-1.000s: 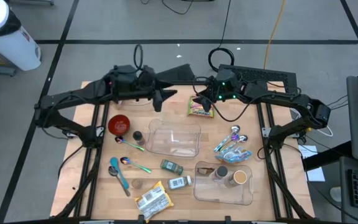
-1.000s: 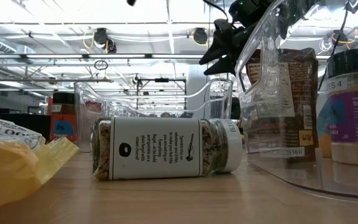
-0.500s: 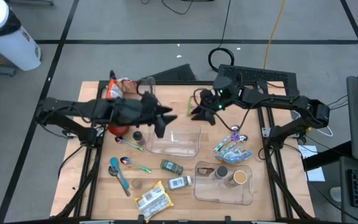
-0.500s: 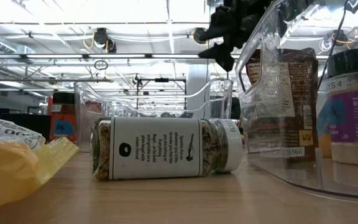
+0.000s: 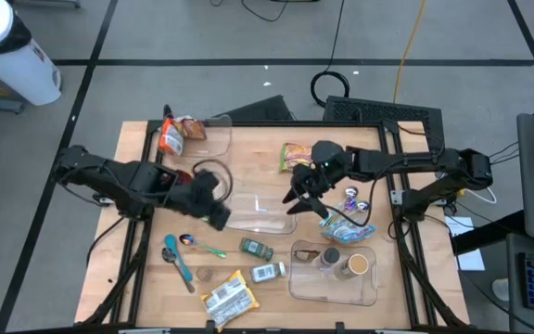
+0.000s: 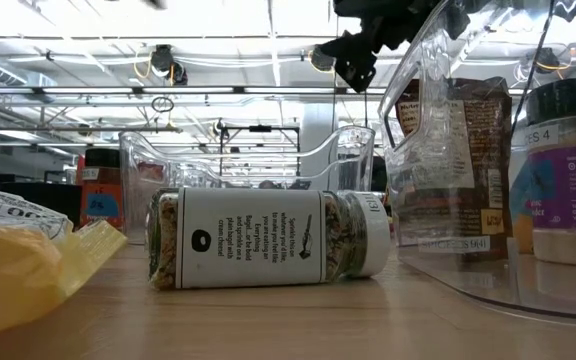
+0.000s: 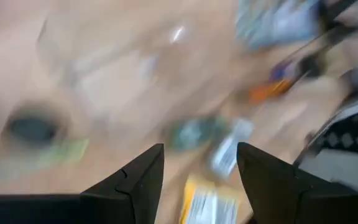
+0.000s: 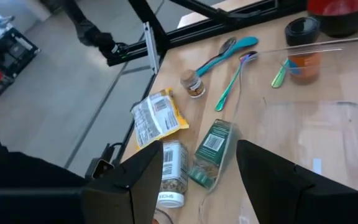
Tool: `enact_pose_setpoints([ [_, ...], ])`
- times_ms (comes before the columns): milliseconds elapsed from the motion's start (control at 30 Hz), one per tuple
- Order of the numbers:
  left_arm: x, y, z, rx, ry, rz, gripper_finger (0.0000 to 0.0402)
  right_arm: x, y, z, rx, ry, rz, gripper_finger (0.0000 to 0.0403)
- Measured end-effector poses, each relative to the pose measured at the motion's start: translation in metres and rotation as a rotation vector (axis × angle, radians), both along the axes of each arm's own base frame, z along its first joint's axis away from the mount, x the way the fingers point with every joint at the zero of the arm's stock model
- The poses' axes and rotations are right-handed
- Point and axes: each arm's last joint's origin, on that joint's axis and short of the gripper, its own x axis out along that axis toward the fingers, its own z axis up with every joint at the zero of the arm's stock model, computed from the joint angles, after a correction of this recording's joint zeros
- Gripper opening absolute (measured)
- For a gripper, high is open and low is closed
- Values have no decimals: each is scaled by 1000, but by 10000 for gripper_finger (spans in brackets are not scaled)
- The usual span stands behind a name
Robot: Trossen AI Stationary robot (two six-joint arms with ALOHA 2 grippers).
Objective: Pick & Place Food Item
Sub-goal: Put the bottom blue spoon into the middle transparent bin
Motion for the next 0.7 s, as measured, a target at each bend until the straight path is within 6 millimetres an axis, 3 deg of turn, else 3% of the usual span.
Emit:
enact_pose_setpoints([
  [133, -22, -17, -8, -120, 185, 93, 209, 0, 0, 0, -17, -10, 7, 196],
  [367, -52, -47, -13, -226, 314, 396, 209, 0, -5, 0, -36, -20, -4, 196],
  [567, -57, -69, -27, -238, 384, 634, 209, 0, -6, 0, -84, -33, -26, 196],
  [700, -51, -82, -42, -193, 505, 666, 209, 0, -8, 0, -90, -31, -43, 196],
])
